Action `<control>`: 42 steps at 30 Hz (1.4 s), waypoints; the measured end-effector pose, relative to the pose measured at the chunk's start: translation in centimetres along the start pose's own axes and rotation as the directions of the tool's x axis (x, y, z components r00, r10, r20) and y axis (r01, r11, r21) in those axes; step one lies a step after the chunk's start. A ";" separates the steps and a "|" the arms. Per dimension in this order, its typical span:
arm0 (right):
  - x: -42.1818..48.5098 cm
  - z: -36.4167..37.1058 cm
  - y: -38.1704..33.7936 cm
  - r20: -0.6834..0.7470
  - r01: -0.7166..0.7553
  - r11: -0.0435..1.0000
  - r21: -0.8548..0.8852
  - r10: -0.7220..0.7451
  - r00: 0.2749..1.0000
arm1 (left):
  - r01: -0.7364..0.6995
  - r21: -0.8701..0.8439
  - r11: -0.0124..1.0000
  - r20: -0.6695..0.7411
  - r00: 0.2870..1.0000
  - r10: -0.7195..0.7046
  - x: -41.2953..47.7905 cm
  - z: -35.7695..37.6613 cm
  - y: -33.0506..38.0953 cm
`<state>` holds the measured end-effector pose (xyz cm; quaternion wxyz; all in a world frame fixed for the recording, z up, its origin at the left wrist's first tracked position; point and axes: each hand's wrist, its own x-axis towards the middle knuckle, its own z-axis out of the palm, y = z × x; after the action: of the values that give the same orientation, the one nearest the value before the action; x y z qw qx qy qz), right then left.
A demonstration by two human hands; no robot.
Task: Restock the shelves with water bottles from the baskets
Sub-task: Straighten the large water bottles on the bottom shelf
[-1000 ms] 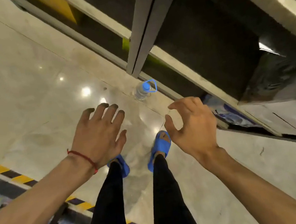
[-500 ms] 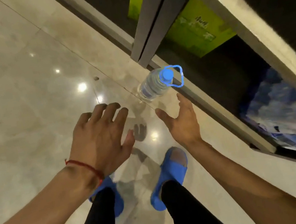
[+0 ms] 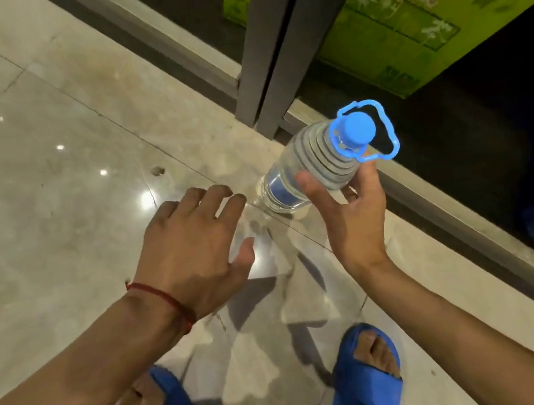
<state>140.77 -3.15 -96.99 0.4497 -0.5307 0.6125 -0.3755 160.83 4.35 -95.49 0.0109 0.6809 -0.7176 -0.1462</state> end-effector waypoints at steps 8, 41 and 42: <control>2.7 -0.7 1.0 -0.004 0.107 0.987 0.119 -0.107 0.994 | -0.090 -0.018 0.996 -0.101 0.991 0.088 5.7 3.6 -0.8; 0.3 1.1 -0.1 0.063 -0.010 0.920 0.393 -0.016 0.998 | 0.050 -0.401 0.915 -0.156 0.980 -0.122 6.2 6.7 -2.5; 0.0 1.8 -0.9 0.102 -0.017 0.924 0.382 -0.024 0.994 | 0.087 -0.395 0.914 -0.158 0.974 -0.161 5.2 5.8 -3.1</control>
<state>142.78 -3.25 -96.74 0.5754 -0.4529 0.5021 -0.4601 162.20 0.30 -102.71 0.2027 0.7205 -0.6255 -0.2203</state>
